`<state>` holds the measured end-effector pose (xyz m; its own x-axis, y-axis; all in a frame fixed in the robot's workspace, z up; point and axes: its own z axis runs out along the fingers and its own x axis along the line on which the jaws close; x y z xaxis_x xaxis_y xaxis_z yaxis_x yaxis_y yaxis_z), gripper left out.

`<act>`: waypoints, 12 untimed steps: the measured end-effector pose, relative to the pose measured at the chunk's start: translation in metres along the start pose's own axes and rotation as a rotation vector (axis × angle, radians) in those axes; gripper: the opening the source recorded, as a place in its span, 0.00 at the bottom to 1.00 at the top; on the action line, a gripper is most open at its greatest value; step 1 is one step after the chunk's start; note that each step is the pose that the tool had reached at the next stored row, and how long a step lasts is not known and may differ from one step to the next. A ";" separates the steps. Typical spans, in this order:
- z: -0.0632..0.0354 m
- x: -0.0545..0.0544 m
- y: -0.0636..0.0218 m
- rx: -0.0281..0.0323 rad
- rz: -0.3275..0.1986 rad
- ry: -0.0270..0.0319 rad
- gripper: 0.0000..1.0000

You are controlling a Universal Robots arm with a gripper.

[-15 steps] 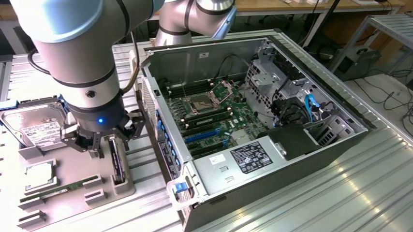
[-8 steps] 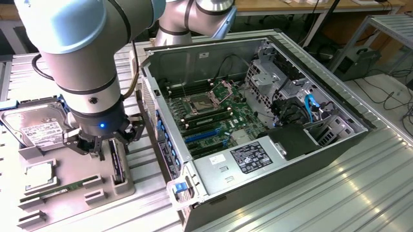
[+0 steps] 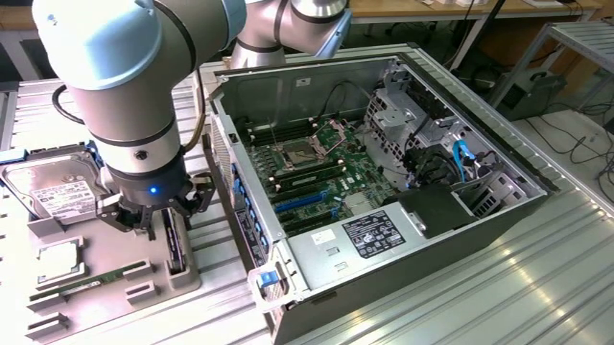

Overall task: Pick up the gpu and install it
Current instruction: 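Pick up the gpu and move the gpu toward the slot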

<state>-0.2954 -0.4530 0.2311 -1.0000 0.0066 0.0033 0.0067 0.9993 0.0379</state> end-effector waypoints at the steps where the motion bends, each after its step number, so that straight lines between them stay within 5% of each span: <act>1: 0.0000 0.000 0.0000 0.0001 0.000 0.0001 0.54; 12: 0.0006 0.000 0.0000 -0.0001 0.001 -0.0001 0.27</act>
<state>-0.2952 -0.4530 0.2306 -1.0000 0.0072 0.0032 0.0073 0.9993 0.0379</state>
